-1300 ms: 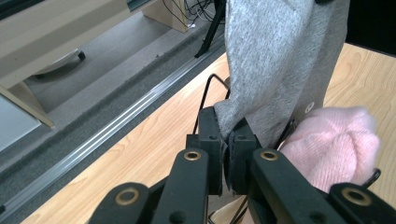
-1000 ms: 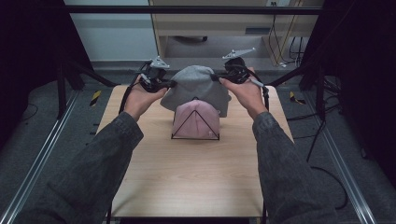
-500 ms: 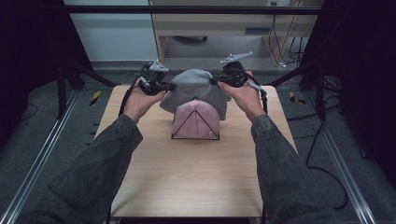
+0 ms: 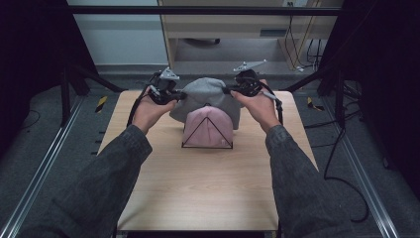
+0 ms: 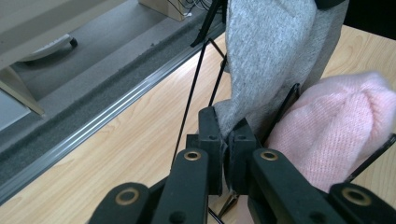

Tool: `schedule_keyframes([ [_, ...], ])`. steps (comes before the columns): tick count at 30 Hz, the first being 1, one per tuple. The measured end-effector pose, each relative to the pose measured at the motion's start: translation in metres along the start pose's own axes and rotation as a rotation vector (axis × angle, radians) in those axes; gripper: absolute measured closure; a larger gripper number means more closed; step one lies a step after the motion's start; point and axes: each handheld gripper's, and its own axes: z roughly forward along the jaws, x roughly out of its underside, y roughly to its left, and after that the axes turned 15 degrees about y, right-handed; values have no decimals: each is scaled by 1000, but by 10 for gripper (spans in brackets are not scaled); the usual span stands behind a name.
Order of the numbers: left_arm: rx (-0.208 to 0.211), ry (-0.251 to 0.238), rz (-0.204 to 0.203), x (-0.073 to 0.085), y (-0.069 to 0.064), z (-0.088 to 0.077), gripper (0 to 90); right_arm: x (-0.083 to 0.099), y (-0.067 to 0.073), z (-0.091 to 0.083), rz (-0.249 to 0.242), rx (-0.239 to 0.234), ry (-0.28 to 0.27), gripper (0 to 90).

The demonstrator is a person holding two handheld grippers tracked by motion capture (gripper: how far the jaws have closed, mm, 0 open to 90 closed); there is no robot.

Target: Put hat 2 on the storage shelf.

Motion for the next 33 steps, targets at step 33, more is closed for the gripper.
schedule_keyframes([
  [33,26,75,-32,25,-3,33,861,27,2,34,33,-10,99,841],
])
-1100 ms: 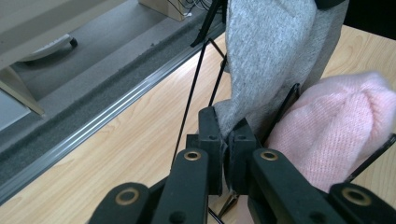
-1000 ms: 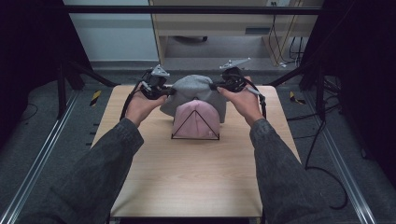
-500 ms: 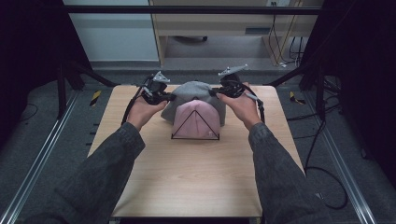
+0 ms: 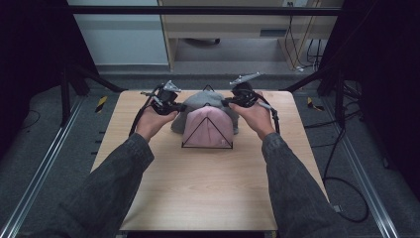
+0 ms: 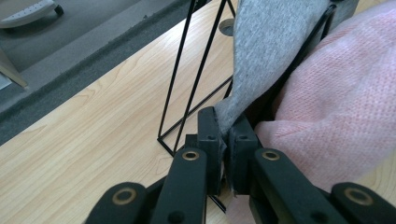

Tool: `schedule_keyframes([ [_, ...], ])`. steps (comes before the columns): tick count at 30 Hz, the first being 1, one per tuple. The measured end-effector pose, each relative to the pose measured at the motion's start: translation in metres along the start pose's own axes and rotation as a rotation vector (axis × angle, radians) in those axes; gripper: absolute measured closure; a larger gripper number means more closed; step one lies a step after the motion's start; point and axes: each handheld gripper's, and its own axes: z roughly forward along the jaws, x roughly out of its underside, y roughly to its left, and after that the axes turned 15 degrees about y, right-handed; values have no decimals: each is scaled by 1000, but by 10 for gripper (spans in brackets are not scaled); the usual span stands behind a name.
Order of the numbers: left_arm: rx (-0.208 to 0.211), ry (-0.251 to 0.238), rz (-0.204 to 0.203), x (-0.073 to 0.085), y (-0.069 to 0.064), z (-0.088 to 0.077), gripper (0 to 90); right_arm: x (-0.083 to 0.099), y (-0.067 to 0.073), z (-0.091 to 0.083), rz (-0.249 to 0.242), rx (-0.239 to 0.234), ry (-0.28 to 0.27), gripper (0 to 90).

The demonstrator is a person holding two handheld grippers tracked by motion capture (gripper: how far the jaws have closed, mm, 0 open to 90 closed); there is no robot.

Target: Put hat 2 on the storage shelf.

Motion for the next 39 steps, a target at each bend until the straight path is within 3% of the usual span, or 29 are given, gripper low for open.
schedule_keyframes([
  [7,-1,9,-32,3,1,2,845,2,4,1,0,10,10,813],
  [10,-11,4,-43,4,0,2,787,3,4,1,2,13,7,791],
  [13,-33,-1,-51,4,-1,1,717,4,5,0,3,16,9,738],
  [16,-46,-2,-56,5,-4,0,662,3,7,-3,21,28,-3,625],
  [23,-69,-5,-67,6,-5,-3,589,0,13,-9,23,62,-19,490],
  [29,-86,-22,-88,6,-6,-14,475,-1,19,-21,44,95,-47,377],
  [35,-101,-38,-88,6,-12,-26,407,0,23,-30,72,114,-52,322],
  [39,-116,-43,-83,8,-19,-37,381,2,28,-40,92,126,-84,291],
])
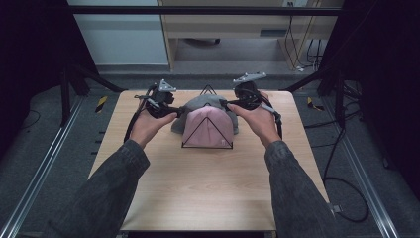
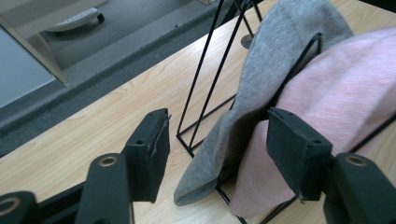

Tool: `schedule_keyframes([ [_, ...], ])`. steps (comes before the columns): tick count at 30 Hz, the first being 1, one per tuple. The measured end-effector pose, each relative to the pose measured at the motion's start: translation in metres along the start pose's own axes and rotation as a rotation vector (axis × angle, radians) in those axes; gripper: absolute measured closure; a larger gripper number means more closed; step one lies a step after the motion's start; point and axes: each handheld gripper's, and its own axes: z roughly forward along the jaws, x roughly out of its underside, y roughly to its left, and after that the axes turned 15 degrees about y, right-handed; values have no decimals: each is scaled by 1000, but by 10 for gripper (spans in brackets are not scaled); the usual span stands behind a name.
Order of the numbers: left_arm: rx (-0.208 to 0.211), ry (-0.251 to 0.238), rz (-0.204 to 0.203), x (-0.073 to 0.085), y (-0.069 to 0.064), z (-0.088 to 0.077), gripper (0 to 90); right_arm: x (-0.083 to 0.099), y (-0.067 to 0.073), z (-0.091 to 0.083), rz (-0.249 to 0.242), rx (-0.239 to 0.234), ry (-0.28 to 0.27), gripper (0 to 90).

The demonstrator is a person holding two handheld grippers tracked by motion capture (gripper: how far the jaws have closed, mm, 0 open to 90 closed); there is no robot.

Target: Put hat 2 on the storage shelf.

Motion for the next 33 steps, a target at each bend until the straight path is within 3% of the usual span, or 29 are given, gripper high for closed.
schedule_keyframes([
  [6,-13,-4,-7,8,-9,-14,270,7,7,-14,27,7,-2,234],
  [14,23,14,-5,24,-23,-24,145,20,22,-26,29,8,7,163],
  [23,23,36,23,37,-27,-41,88,29,29,-39,32,21,-14,130],
  [26,33,40,23,45,-28,-45,76,37,32,-44,20,15,-13,110],
  [33,42,53,65,67,-37,-49,59,59,35,-48,5,-10,-8,93],
])
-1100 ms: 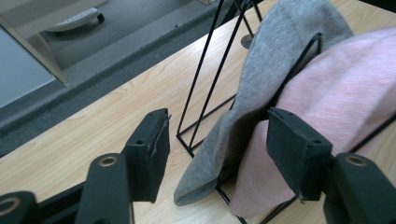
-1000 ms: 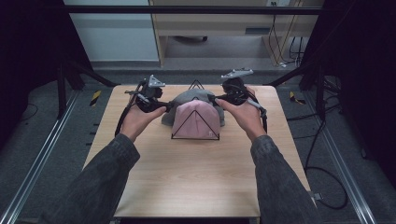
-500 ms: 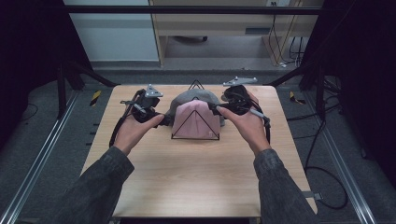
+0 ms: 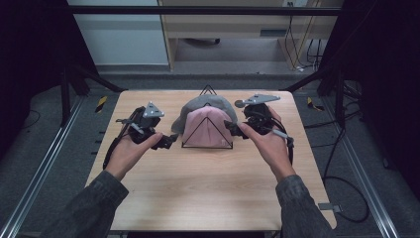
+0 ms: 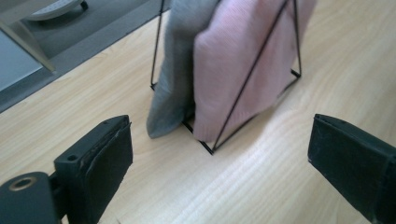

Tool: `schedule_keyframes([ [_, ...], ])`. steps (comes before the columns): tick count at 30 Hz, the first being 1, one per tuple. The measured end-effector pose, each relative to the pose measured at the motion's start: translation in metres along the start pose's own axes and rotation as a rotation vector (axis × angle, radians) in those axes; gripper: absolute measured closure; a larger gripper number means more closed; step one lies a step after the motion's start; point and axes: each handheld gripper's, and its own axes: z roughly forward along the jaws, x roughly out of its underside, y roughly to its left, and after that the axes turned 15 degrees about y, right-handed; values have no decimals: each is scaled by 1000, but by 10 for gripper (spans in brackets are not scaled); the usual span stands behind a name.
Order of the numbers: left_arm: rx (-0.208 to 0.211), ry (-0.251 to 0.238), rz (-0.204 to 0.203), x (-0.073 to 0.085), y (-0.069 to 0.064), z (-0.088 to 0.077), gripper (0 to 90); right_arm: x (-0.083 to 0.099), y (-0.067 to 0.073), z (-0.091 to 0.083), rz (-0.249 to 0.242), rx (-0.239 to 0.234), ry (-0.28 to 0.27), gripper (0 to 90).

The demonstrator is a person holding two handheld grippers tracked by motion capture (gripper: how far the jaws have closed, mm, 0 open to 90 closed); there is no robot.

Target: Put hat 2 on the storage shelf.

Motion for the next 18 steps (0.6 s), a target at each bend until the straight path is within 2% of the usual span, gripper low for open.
schedule_keyframes([
  [1,3,5,9,7,-4,1,57,8,1,1,1,-5,2,99],
  [5,19,9,22,17,-9,5,60,19,1,4,-1,-10,8,114],
  [6,20,12,35,24,-12,9,68,28,0,8,-14,-27,19,180],
  [7,20,12,35,24,-12,9,74,28,0,8,-14,-27,19,180],
  [8,24,18,43,28,-12,11,75,35,-1,12,-19,-34,27,199],
  [11,32,34,48,40,-16,22,76,45,-2,19,-14,-37,44,202],
  [16,39,61,63,50,-19,33,76,58,-3,25,-29,-25,75,192],
  [18,48,85,61,57,-20,42,76,66,-4,29,-32,-19,97,184],
])
